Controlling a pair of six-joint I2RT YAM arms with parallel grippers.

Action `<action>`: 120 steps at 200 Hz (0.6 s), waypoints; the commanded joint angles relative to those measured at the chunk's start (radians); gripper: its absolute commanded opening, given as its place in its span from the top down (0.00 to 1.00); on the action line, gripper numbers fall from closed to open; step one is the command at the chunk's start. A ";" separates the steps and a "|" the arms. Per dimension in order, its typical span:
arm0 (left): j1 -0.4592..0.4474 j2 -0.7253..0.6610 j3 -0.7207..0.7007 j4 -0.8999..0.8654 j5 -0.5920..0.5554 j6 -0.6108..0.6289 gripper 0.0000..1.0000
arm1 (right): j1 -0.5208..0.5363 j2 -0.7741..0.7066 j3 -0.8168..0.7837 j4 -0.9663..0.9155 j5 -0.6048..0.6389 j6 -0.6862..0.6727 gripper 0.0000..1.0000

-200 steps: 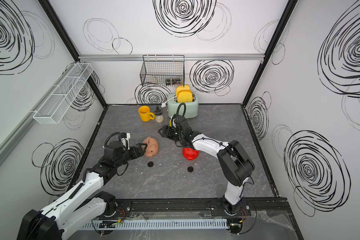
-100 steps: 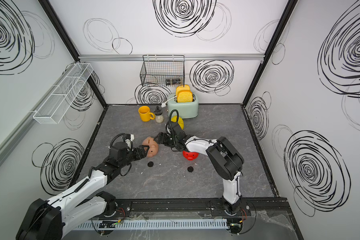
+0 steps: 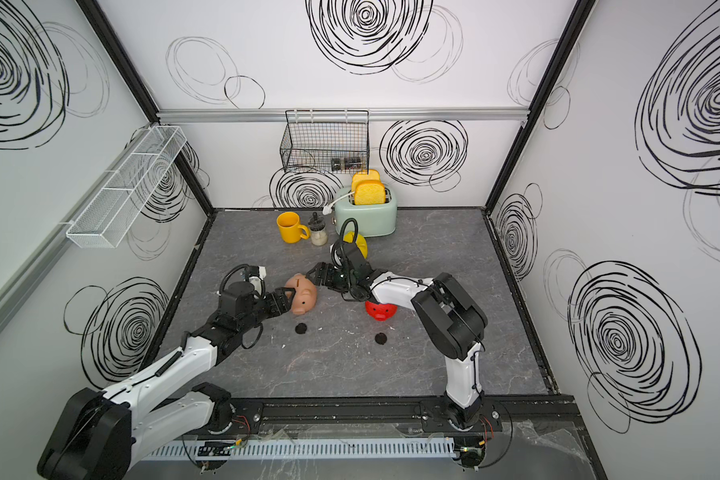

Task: Close piggy banks
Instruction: Turn over the piggy bank at the center of the board.

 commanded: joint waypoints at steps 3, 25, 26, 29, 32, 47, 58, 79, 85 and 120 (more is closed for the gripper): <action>0.007 0.018 -0.004 0.069 0.016 0.002 0.30 | 0.007 0.028 0.024 0.032 -0.016 0.023 0.23; 0.007 0.036 -0.006 0.084 0.026 -0.002 0.34 | 0.007 0.037 0.029 0.037 -0.027 0.028 0.23; 0.007 0.037 -0.005 0.085 0.027 -0.002 0.34 | 0.007 0.037 0.029 0.036 -0.027 0.028 0.23; 0.008 0.038 -0.006 0.085 0.030 -0.003 0.35 | 0.008 0.037 0.029 0.035 -0.027 0.028 0.23; 0.008 0.038 -0.007 0.086 0.030 -0.003 0.35 | 0.008 0.037 0.030 0.036 -0.026 0.028 0.23; 0.007 0.042 -0.009 0.093 0.037 -0.005 0.35 | 0.009 0.039 0.031 0.036 -0.024 0.028 0.23; 0.006 0.045 -0.010 0.093 0.041 -0.007 0.36 | 0.009 0.039 0.031 0.036 -0.026 0.028 0.23; 0.007 0.047 -0.018 0.096 0.041 -0.005 0.37 | 0.011 0.043 0.032 0.034 -0.028 0.028 0.23; 0.006 0.047 -0.019 0.097 0.041 -0.006 0.38 | 0.011 0.045 0.033 0.036 -0.029 0.026 0.23; 0.008 0.053 -0.021 0.099 0.041 -0.004 0.41 | 0.012 0.053 0.038 0.039 -0.039 0.027 0.23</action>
